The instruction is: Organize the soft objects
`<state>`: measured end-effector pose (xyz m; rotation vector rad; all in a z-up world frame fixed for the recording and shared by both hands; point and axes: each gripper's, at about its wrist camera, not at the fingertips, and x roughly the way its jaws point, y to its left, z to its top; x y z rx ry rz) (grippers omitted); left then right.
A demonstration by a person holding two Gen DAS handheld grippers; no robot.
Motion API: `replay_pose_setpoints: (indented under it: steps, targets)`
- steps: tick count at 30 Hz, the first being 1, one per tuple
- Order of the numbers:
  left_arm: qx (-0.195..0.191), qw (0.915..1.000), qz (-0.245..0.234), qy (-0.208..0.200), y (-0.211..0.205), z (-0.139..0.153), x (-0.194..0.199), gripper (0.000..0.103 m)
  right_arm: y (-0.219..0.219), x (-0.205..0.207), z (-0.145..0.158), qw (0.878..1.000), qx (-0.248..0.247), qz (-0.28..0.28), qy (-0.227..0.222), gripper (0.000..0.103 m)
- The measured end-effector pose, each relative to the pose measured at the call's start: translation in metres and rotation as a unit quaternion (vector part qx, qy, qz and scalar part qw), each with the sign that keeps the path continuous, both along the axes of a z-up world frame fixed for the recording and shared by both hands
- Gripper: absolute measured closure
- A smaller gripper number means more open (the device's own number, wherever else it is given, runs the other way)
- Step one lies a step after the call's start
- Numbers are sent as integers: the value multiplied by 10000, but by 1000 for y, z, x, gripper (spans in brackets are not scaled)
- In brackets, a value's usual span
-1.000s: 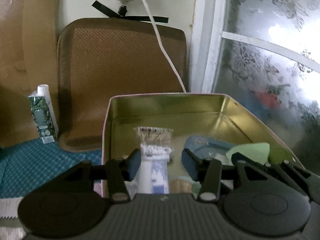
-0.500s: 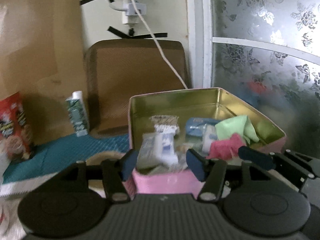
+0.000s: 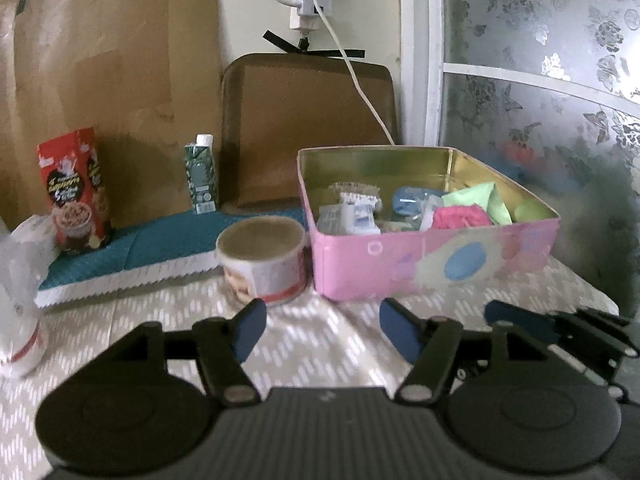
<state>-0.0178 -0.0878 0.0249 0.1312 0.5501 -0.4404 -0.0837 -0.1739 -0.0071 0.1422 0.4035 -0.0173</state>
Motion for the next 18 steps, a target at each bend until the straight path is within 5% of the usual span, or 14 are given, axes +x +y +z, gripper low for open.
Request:
replay_pose_setpoints:
  steps: [9, 14, 18]
  targets:
    - [24, 9999, 61, -80, 7, -2, -40, 26, -1, -40, -2, 9987, 411, -300, 99, 45]
    - [89, 9995, 134, -254, 5, 6, -64, 6, -7, -64, -2, 9973, 640, -357, 15, 41]
    - [94, 9989, 205, -422, 1, 18, -82, 0, -12, -84, 4, 9967, 674, -376, -238, 40]
